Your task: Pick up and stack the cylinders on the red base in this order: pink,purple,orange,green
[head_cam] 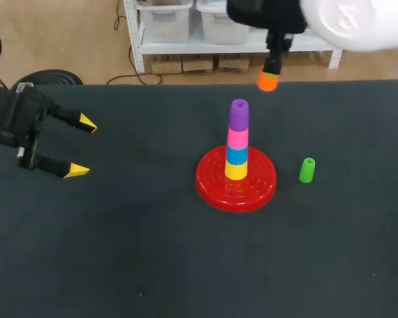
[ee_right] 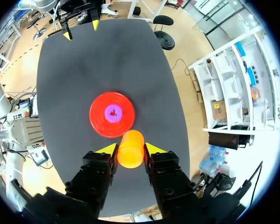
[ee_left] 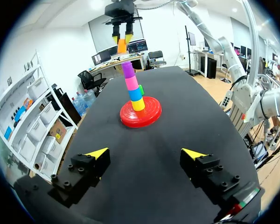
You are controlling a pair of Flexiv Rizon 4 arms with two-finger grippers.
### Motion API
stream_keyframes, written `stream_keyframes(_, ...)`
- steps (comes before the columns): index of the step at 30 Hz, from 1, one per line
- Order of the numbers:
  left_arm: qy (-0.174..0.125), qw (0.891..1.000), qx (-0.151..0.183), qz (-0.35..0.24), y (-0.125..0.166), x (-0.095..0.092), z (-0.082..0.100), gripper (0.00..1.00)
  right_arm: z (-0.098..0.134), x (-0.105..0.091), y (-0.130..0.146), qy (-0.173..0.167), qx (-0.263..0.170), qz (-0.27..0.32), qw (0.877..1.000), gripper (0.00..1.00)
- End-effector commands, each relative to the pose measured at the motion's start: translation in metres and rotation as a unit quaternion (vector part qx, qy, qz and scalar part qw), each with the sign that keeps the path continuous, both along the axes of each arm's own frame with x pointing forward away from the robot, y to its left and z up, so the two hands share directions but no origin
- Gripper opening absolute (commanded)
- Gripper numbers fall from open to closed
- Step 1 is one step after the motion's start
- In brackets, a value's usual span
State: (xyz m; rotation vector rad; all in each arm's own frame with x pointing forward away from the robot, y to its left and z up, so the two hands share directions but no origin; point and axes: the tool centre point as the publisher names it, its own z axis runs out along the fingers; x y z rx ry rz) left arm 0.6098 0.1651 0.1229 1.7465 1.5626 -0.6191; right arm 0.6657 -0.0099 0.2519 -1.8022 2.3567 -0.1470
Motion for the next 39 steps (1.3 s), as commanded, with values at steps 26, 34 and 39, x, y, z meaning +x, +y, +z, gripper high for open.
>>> stream_keyframes(26,-0.001,1.0,-0.001,-0.001,0.001,0.0,-0.001,1.0,-0.029,0.021,0.033,0.058,-0.023,0.027,0.998,0.0)
stream_keyframes(34,-0.001,1.0,-0.001,-0.001,0.001,0.0,-0.001,1.0,-0.028,0.016,0.035,0.052,-0.023,0.033,0.998,0.0)
stream_keyframes(39,-0.001,1.0,-0.001,-0.001,0.001,0.0,-0.001,1.0,-0.019,0.012,0.037,0.039,-0.024,0.037,0.998,0.0)
